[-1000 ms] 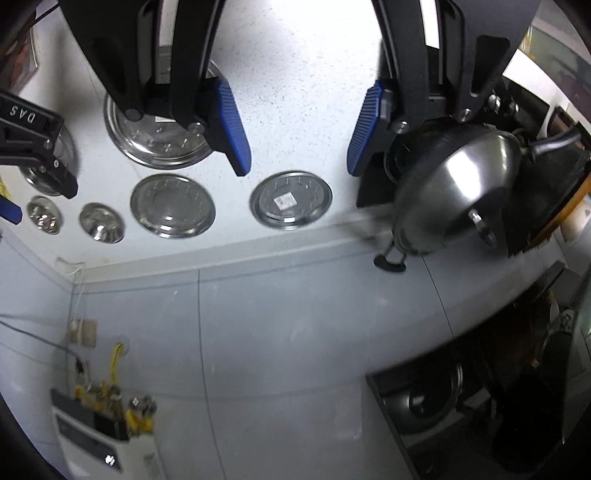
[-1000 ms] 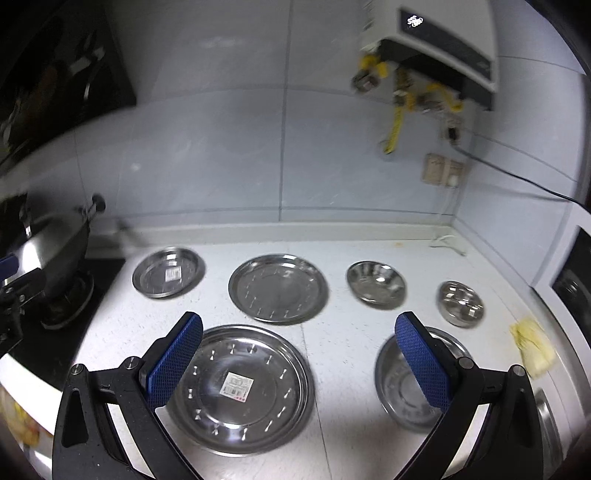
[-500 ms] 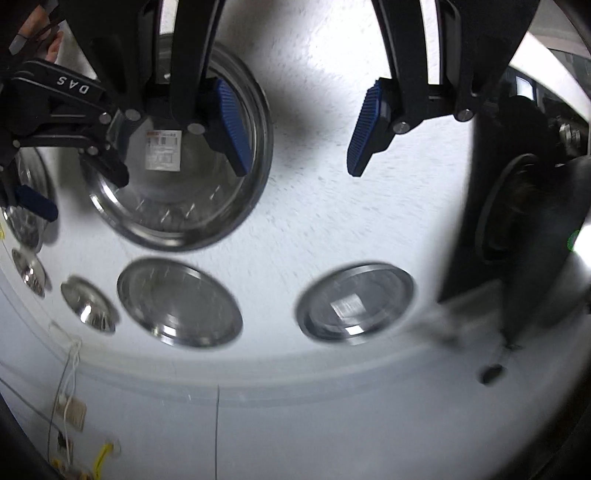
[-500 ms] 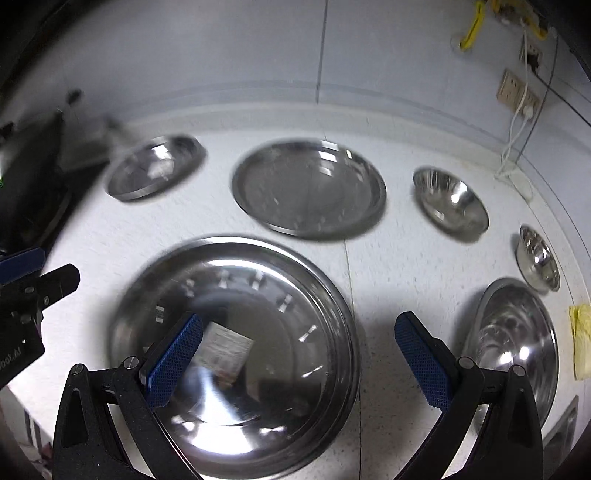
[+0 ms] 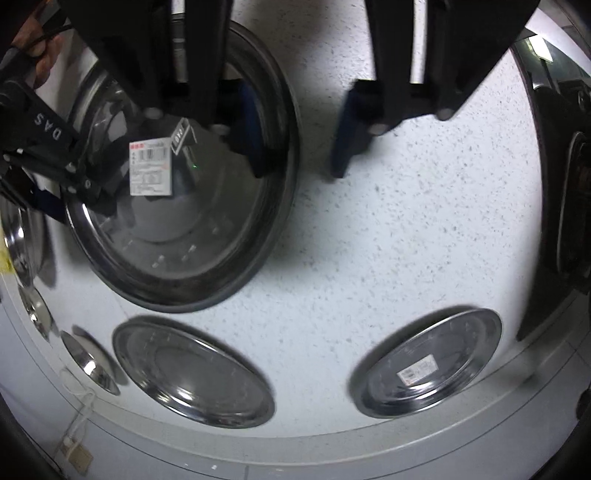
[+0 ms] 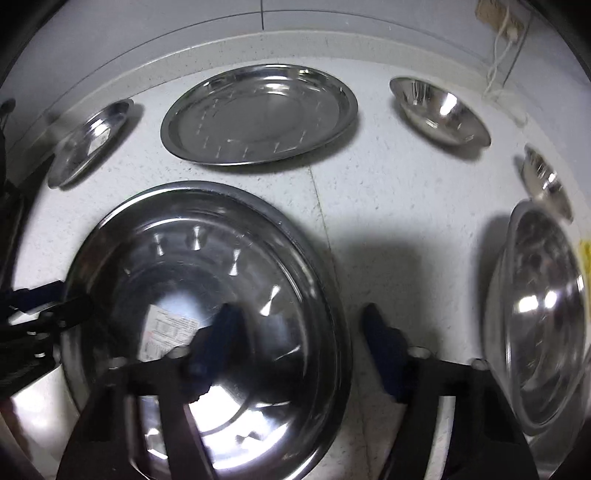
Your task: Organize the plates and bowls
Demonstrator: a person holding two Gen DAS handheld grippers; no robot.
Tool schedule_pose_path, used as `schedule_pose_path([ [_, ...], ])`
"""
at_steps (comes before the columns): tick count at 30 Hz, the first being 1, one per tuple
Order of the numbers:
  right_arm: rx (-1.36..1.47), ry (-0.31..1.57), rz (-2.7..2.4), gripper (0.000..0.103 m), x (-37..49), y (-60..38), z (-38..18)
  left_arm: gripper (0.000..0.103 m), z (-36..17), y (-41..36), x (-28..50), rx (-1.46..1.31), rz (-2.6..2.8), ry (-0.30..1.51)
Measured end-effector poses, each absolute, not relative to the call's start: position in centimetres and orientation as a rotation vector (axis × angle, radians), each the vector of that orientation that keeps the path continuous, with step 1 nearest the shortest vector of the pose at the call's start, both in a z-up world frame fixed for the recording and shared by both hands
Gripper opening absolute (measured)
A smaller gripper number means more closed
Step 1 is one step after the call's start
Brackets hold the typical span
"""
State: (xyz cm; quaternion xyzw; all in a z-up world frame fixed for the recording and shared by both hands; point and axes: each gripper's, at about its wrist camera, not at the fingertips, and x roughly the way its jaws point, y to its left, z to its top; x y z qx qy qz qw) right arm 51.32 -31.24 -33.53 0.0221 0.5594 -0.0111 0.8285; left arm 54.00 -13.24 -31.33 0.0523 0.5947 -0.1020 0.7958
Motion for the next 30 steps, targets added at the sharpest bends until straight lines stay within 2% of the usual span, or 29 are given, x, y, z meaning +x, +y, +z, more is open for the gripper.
schedule_pose_path([
  [1,0.035,1.190,-0.025,0.049,51.3,-31.2,-33.4,0.017,-31.3,-13.3,54.1,0.104,-0.228,1.290],
  [4,0.038,1.203,-0.019,0.043,51.2,-31.2,-33.2,0.015,-31.2,-13.2,54.4,0.092,-0.219,1.307],
  [9,0.050,1.222,-0.011,0.021,51.7,-32.5,-32.9,0.015,-31.1,-12.4,54.9,0.059,-0.197,1.344],
  [18,0.005,1.252,0.104,0.017,53.3,-31.1,-32.0,0.014,-28.2,-6.8,53.5,0.014,-0.080,1.345],
  [25,-0.078,1.227,0.265,0.017,55.5,-24.1,-30.3,0.014,-25.6,1.3,51.8,-0.054,0.070,1.301],
  [30,-0.130,1.239,0.359,0.017,56.9,-19.6,-30.9,0.014,-26.7,5.4,50.9,-0.092,0.141,1.301],
])
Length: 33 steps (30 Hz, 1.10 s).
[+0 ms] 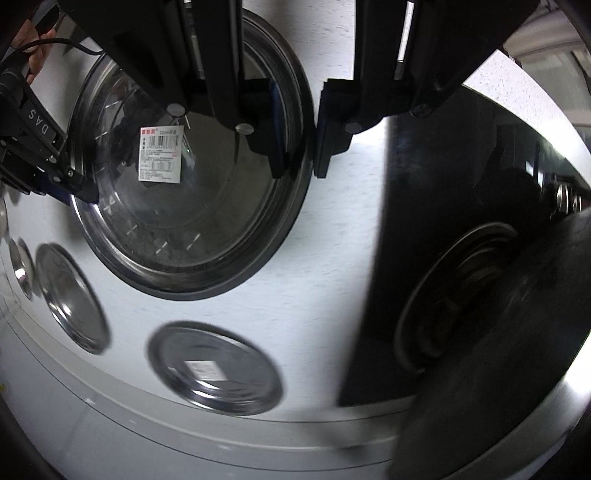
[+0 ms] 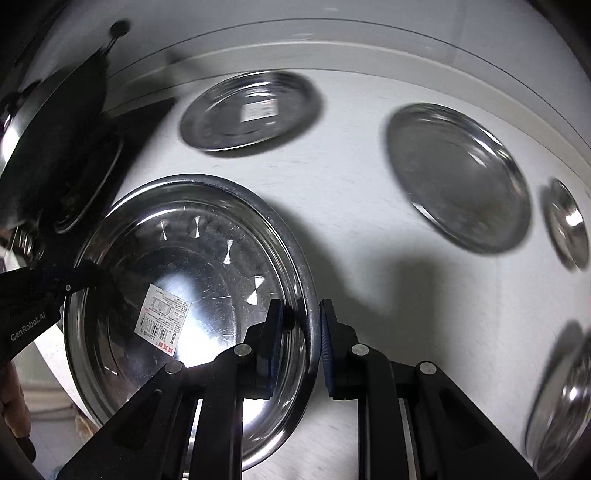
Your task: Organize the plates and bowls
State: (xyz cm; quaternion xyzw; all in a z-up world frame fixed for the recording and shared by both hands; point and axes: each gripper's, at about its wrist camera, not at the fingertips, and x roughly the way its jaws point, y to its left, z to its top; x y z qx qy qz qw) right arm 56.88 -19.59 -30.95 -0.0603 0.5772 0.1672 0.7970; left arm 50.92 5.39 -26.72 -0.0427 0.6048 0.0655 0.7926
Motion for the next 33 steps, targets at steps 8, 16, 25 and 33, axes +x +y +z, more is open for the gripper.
schedule_pose_path([
  [8,-0.189,1.278,0.399,0.017,56.8,-16.3,-33.0,0.014,-28.6,6.7,49.7,-0.128,0.178,1.336],
  [16,-0.201,1.286,0.408,0.016,57.9,-14.5,-34.7,0.014,-29.5,6.3,49.8,-0.099,0.205,1.342],
  [25,-0.099,1.236,0.347,0.074,58.2,-18.8,-31.7,0.015,-25.0,2.8,52.3,-0.083,0.217,1.267],
  [33,0.022,1.103,0.144,0.087,62.4,-29.5,-26.5,0.015,-20.5,-7.8,58.7,0.044,0.015,1.128],
])
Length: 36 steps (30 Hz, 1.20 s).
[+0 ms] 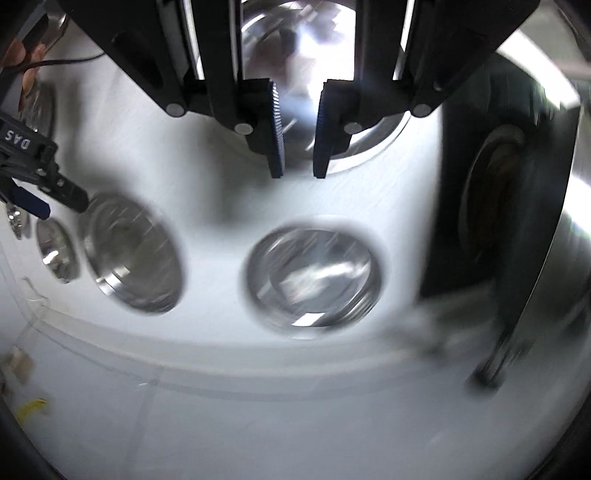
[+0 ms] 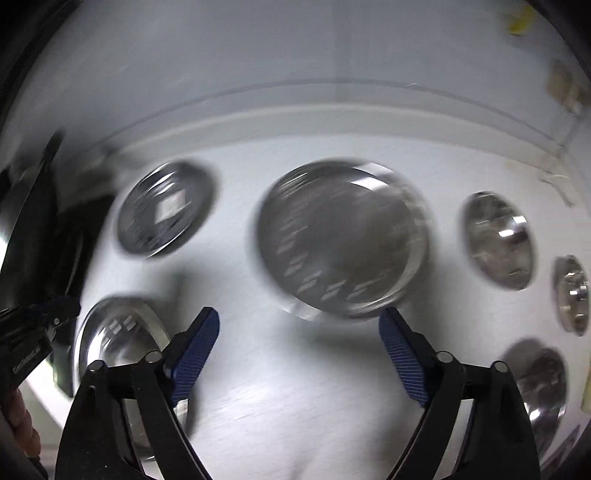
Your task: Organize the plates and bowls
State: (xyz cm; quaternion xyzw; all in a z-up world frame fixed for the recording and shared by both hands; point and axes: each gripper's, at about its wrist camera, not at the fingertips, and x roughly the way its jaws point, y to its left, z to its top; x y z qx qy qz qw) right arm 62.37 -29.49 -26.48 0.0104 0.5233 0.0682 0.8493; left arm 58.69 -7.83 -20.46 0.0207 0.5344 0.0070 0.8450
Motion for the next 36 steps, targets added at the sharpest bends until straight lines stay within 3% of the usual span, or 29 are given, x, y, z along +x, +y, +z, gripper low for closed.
schedule_pose_path([
  [11,0.103,1.131,-0.008,0.087,68.6,-38.4,-28.2,0.015,-23.6,-18.5,67.3,0.155,-0.066,1.167],
  [36,0.182,1.267,-0.060,0.086,73.0,-40.4,-35.5,0.019,-31.0,-20.8,73.3,0.173,-0.126,1.340],
])
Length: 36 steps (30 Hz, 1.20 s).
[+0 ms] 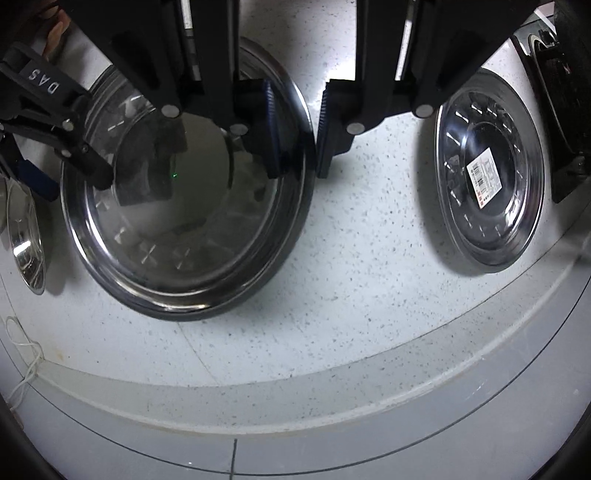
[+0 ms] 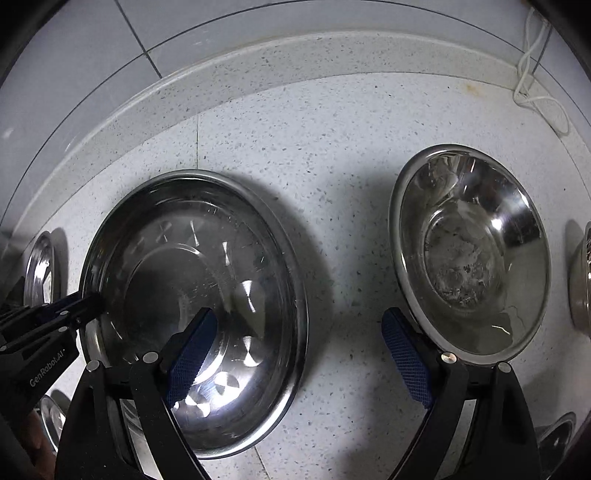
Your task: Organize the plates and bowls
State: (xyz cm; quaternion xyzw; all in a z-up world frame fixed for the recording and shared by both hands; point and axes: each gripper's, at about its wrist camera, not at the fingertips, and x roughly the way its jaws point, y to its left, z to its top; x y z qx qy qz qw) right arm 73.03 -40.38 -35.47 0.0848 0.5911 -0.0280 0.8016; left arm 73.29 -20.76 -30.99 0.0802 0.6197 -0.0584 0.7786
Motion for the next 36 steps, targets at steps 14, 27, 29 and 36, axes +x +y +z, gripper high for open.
schedule_pose_path([
  [14,0.121,1.240,0.051,0.013,68.7,-37.0,-33.1,0.012,-27.4,-15.1,67.9,0.100,-0.042,1.317],
  [27,0.034,1.201,0.260,0.013,62.8,-26.6,-29.3,0.012,-22.1,-5.3,57.7,0.064,0.107,1.216],
  [29,0.019,1.207,0.298,0.013,61.7,-24.7,-29.2,0.013,-21.8,-3.6,55.9,0.062,0.135,1.215],
  [36,-0.049,1.231,0.383,0.013,58.7,-19.7,-30.0,0.013,-22.2,0.5,50.8,0.055,0.209,1.239],
])
